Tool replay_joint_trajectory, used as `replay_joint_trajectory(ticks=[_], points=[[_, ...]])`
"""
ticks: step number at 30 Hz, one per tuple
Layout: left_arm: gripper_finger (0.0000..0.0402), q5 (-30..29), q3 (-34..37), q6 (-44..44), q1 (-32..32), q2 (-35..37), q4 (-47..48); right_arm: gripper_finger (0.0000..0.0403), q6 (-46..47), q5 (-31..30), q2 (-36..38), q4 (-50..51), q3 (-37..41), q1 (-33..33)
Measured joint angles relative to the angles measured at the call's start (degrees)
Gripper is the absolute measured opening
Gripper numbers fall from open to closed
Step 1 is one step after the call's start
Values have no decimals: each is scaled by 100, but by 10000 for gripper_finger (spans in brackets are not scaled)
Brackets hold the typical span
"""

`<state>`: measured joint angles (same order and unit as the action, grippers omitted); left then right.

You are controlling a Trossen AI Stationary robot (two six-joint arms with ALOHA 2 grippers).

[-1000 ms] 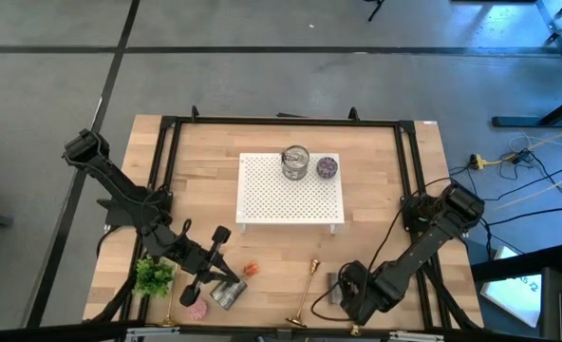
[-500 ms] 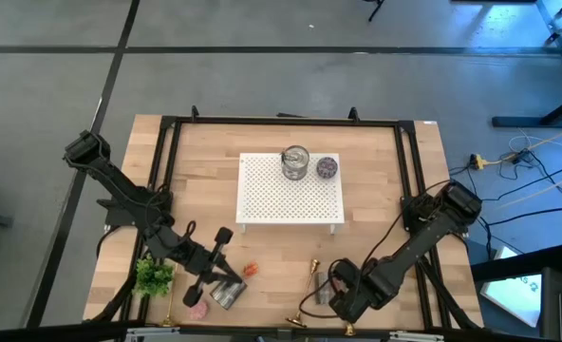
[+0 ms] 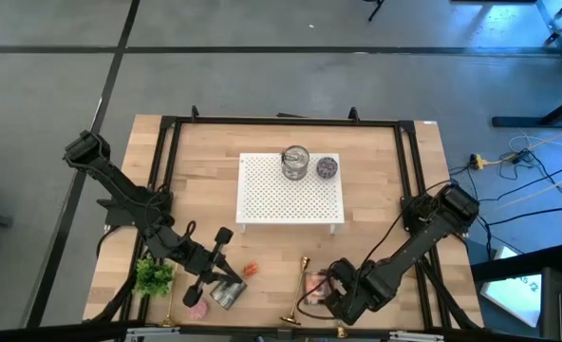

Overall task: Pick & Place candle stick holders
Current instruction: Put the right gold candle holder on the shelf

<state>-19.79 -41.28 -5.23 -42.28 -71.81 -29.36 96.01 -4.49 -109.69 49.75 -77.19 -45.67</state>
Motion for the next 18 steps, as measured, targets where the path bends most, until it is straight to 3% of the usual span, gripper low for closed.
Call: replay_joint_trajectory(ticks=[6,18], points=[[6,0,0,0,0,0,0,279,-347,139,-325,-748,0,48],[6,0,0,2,2,0,-2,256,-499,65,-452,-754,-3,174]])
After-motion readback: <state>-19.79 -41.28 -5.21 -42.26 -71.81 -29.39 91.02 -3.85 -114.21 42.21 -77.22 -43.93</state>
